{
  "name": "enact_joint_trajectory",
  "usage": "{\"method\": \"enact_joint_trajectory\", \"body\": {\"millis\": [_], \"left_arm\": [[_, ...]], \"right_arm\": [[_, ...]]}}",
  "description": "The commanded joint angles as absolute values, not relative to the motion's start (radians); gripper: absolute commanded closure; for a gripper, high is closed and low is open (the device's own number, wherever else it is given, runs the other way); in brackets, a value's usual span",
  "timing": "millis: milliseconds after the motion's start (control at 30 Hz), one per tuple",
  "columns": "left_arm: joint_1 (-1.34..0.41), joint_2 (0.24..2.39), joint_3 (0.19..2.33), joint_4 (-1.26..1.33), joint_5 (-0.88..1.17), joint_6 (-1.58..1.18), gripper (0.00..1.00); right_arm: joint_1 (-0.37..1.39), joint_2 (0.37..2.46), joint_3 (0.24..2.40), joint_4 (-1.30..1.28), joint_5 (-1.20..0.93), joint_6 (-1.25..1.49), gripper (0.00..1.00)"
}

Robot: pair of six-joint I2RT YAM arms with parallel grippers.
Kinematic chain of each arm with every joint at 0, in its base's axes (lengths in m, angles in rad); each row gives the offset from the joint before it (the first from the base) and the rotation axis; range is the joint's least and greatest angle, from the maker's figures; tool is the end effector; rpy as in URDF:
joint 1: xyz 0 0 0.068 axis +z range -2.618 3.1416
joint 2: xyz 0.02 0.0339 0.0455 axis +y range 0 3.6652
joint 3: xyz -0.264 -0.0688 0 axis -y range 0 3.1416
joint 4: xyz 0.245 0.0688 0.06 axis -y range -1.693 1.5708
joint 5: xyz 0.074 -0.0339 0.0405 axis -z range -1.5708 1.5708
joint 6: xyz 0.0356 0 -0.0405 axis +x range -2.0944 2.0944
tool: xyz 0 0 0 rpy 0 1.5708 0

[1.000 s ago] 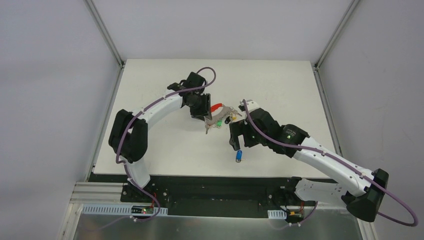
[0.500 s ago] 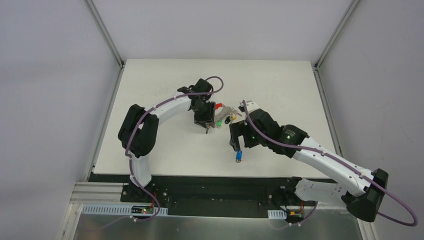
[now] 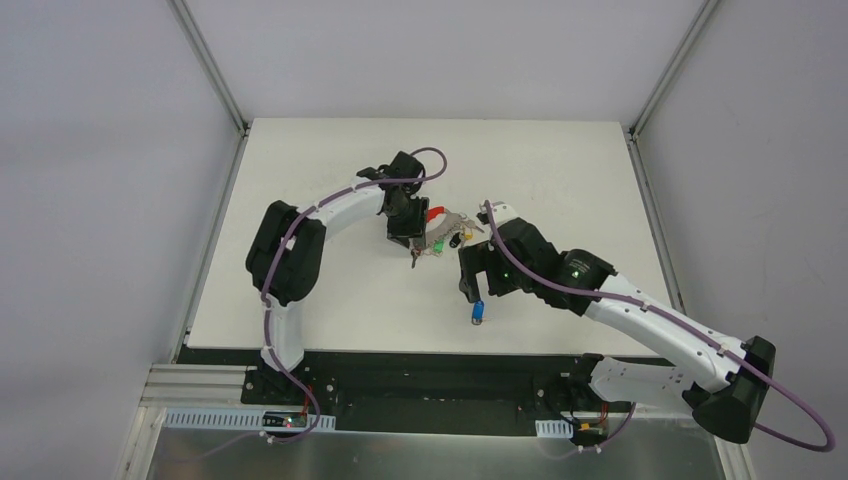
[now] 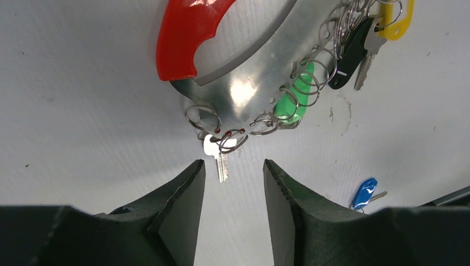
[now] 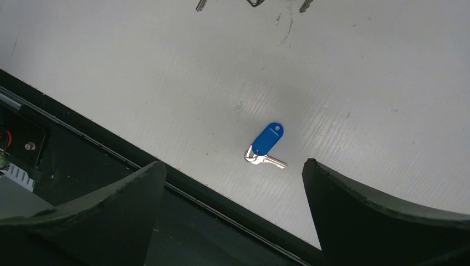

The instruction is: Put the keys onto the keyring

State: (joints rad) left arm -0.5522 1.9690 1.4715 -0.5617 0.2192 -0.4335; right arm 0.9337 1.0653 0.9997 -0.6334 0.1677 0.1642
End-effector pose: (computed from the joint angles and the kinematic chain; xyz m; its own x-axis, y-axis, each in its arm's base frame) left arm 0.3531 -0.2267 0.1978 -0.9268 0.0895 -0.3646 0.2351 0.8956 -0.3777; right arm 0.1381 0.1766 0.3181 -0.4947 -0.3976 -0.7727 -0.6443 0.7645 0.0192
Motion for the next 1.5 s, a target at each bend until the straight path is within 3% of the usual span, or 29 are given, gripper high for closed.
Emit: {"method": "enact_joint_trajectory", "body": {"millis": [0,900,1467], "left_arm": [[-0.539,1.995,1.522,-0.565,0.226,-0.402,0.59],[-0.538,2.047,1.508,-0.528,0.255,-0.419,0.62],[-0.544,2.023,1.457,-0.502,0.303,-0.438,0.78]], "right_arm": [[0.939,1.075,1.003,-0.623,0.166,0.176,0.02],[0.938,1.069,0.976,-0.611,0.158,0.183,0.02],[0.938,1.059,0.962,-0.604,0.141,0.200,0.02]]}}
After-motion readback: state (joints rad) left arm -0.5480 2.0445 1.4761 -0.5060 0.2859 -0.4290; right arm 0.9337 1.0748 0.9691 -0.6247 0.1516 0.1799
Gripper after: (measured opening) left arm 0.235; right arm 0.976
